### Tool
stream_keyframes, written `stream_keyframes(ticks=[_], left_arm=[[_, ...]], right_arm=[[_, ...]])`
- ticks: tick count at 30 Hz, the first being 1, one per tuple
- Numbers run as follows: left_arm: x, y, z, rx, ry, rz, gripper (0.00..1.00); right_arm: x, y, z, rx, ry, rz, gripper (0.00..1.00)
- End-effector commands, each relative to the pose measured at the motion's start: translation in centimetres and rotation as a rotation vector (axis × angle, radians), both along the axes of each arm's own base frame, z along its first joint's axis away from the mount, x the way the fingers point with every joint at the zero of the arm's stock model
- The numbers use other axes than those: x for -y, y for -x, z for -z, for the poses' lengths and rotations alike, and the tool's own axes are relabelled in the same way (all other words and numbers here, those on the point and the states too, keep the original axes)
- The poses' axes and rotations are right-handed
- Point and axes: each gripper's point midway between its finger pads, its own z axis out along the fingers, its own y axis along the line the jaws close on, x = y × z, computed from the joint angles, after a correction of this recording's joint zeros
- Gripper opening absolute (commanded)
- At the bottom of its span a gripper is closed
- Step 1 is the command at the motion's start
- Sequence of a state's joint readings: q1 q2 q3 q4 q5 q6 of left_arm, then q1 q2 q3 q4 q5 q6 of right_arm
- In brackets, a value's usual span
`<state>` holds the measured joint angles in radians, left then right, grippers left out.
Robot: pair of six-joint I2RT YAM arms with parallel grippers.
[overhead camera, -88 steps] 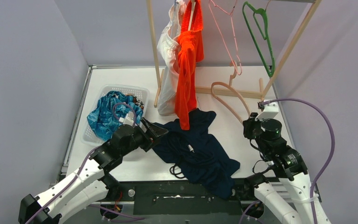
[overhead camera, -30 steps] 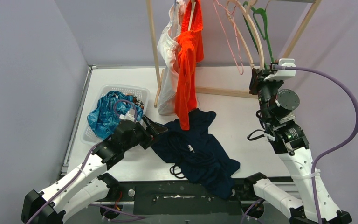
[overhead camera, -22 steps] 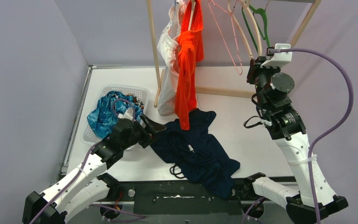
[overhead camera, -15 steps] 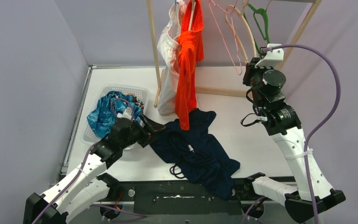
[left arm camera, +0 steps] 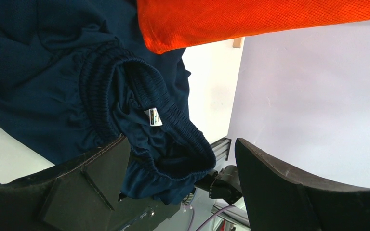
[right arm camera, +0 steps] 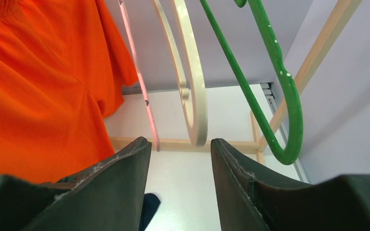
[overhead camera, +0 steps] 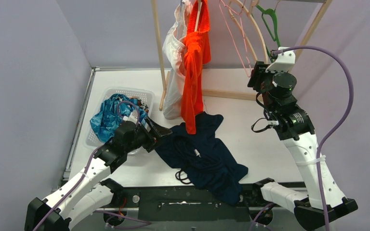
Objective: Remove the shorts from the hanger
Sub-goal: Place the hanger on the clothes rod, then pick up the shorts at the center of the board.
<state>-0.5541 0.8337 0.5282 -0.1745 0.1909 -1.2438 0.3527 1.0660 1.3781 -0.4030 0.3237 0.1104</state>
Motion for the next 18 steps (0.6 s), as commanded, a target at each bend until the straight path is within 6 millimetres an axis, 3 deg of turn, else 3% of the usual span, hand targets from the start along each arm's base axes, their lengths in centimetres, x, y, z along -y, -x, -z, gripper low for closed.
stream_keyframes(ticks=[1,4,7,14,18], left_arm=[[0.8,-0.6,-2.2,0.084,0.06,0.026,0.8],[1.0,-0.6,-2.1,0.082,0.068,0.041,0.8],[1.3,-0.5,-1.9,0.092,0.065,0.066,0.8],[1.5,0.3,0.1,0.048,0.045,0.102,0.8],[1.7,0.7,2.2,-0.001,0.01,0.127,0.8]], right_arm=[[0.7,1.9,-3.0,0.055,-0.053,0.006,0.5],[0.9,3.7,-3.2,0.091,-0.086,-0.019,0.57],[1.5,5.6,-1.1,0.085,-0.138,-0.008,0.64],[2.4,9.3,9.3,-0.075,-0.408,0.102,0.67],[0.1,10.9,15.0,-0.205,-0.577,0.048,0.64]])
